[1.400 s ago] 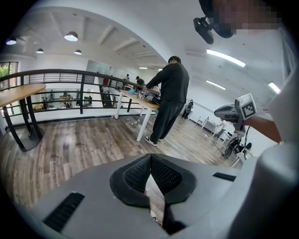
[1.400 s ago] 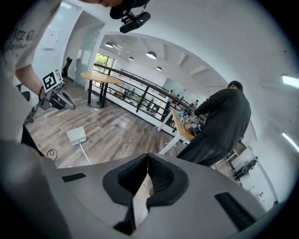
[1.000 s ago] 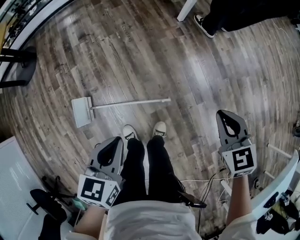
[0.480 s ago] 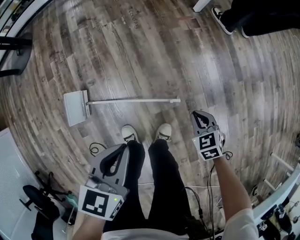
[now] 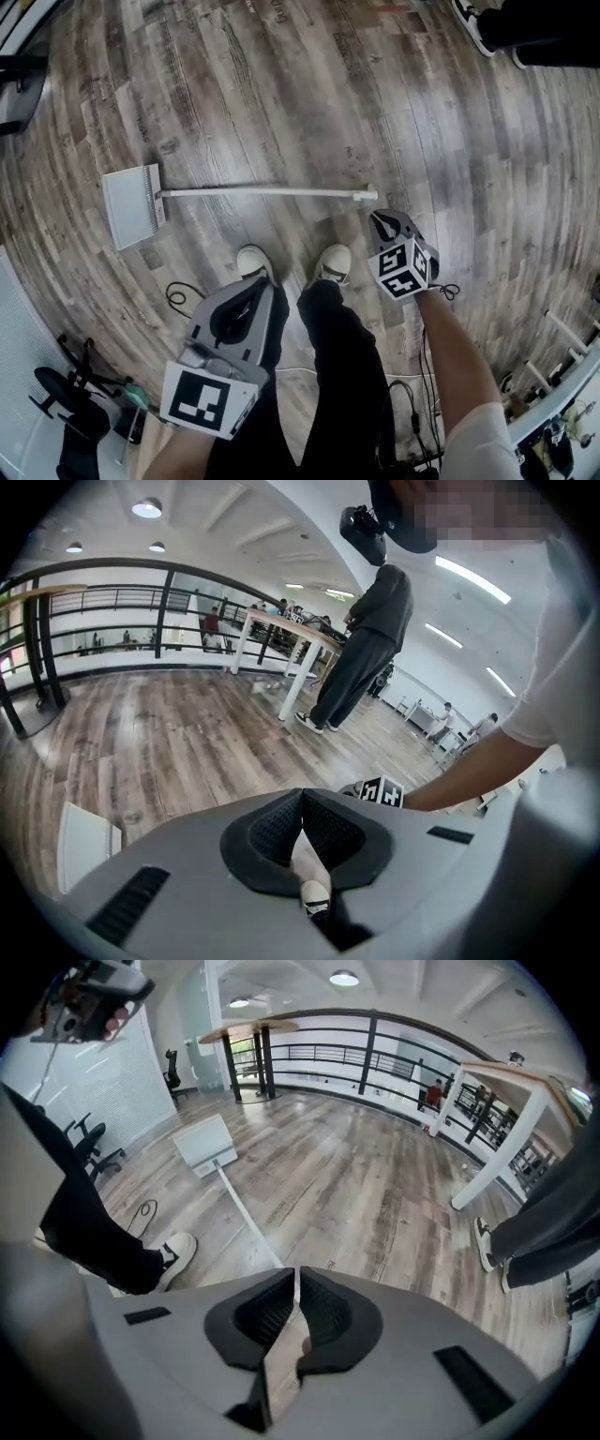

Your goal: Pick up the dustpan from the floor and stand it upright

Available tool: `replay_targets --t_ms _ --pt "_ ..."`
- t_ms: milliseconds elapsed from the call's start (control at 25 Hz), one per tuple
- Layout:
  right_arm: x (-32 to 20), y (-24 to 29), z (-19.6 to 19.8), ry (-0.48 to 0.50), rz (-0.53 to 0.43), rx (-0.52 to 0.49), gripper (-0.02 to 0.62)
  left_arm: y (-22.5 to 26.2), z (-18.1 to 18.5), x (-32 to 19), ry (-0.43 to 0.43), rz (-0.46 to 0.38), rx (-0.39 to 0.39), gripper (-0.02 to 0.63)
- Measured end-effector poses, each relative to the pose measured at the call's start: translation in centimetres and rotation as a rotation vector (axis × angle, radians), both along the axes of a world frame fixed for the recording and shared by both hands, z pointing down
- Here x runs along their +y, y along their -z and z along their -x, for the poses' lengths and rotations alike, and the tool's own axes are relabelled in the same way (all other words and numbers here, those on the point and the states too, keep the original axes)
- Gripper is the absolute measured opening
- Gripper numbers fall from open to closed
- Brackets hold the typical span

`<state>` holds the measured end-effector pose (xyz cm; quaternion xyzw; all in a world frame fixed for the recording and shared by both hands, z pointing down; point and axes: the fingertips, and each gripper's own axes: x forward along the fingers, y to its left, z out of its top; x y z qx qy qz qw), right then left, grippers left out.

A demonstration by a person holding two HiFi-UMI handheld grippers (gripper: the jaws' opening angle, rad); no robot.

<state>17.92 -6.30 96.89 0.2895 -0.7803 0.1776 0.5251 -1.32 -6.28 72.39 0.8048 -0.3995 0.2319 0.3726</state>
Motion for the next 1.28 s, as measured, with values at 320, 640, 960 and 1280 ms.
replay_targets --t_ms 320,640,960,1280 --pt "0.3 -9.0 -0.7 0.116 0.058 0.103 0.14 -6.9 1.2 -0.7 -0.024 0.014 -0.013 0.023" --pt "1.7 -16.5 -1.4 0.325 0.096 0.216 0.207 -11.5 1.8 0.2 0.016 0.054 0.005 0.023" --pt "1.6 -22.2 -2.1 0.481 0.092 0.31 0.224 -13.8 2.2 -0.6 0.028 0.047 0.016 0.023" --pt "1.9 -25.7 -1.6 0.557 0.124 0.351 0.222 -15.6 2.3 -1.8 0.026 0.025 0.036 0.022"
